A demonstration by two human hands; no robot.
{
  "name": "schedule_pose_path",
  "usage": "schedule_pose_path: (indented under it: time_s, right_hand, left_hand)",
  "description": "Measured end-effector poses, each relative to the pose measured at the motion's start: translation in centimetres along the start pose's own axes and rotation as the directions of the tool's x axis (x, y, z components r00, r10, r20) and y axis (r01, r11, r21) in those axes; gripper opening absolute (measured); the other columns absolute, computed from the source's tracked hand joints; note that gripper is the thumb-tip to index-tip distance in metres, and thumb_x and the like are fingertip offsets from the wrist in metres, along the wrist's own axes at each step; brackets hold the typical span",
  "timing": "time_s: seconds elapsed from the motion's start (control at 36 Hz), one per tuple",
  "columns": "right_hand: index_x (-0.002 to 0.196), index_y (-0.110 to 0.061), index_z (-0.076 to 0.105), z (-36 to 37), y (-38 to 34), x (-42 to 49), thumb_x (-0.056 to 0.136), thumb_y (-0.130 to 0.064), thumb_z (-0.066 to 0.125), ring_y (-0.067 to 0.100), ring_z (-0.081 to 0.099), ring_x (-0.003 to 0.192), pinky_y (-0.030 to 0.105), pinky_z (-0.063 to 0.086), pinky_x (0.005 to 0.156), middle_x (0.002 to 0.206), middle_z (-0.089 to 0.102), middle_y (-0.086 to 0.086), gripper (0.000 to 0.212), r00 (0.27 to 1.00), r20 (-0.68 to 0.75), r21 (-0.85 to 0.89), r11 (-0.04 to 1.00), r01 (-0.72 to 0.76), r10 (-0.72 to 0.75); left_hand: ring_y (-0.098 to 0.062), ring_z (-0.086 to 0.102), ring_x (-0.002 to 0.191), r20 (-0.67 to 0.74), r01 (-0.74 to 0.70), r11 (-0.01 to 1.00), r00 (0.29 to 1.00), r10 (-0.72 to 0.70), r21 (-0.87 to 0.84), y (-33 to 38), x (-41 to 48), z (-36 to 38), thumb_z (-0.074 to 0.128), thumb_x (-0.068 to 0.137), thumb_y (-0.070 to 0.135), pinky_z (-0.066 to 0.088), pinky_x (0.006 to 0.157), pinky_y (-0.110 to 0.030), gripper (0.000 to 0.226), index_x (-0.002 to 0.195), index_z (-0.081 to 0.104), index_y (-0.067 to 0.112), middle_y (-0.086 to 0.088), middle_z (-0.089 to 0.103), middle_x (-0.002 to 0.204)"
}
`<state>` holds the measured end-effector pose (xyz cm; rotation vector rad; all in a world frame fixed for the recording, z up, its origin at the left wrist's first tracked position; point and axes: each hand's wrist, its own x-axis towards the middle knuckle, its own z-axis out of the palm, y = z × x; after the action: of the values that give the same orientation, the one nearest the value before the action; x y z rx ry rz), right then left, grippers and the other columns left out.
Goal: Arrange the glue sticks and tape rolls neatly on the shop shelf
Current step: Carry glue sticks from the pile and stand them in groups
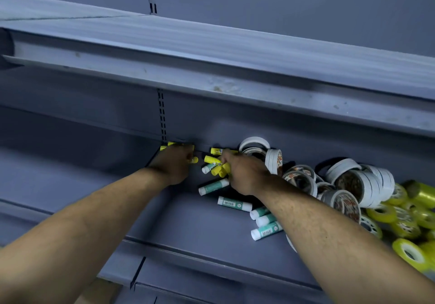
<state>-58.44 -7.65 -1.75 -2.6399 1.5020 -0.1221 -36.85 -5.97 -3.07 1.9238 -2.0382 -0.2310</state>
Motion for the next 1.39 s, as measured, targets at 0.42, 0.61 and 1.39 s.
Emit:
schedule_pose_path:
  time_s: [0.42,0.61,1.39]
  right_hand:
    - [0.112,-0.025,0.065,-1.0,0.5,0.7,0.087,-0.001,0.067,0.012,0.064,0.081,0.025,0.05,0.074,0.09,0.068,-0.005,0.035,0.927,-0.213,0.654,0.75,-0.099,0.308]
    - [0.108,-0.017,0.065,-3.1,-0.2,-2.0,0.091,0.011,0.059,0.017,0.06,0.059,0.033,0.05,0.059,0.083,0.067,0.001,0.034,0.886,-0.122,0.891,0.442,-0.1,0.447]
    - [0.088,-0.039,0.066,-7.2,16.7,-43.3,0.082,-0.006,0.062,0.026,0.07,0.076,0.052,0.06,0.074,0.066,0.063,-0.01,0.034,0.401,-0.293,0.817,0.446,-0.367,0.868]
  left_hand:
    - [-0.005,0.067,0.091,-0.179,-0.048,0.848,0.982,-0.056,-0.528,2.4,0.5,-3.1,0.065,0.093,0.013,0.047,0.08,-0.007,0.019,0.107,0.076,0.018,0.008,0.072,0.097]
    - [-0.023,0.073,0.087,-0.047,-0.071,0.662,0.997,0.054,-0.746,5.5,1.1,-2.1,0.065,0.094,0.01,0.06,0.077,-0.036,0.019,0.099,0.073,0.027,-0.002,0.075,0.098]
    - [-0.019,0.068,0.083,0.122,-0.297,0.483,0.739,0.663,-0.824,45.8,-12.9,7.4,0.065,0.091,-0.001,0.055,0.074,-0.031,0.029,0.086,0.072,0.027,0.0,0.075,0.089]
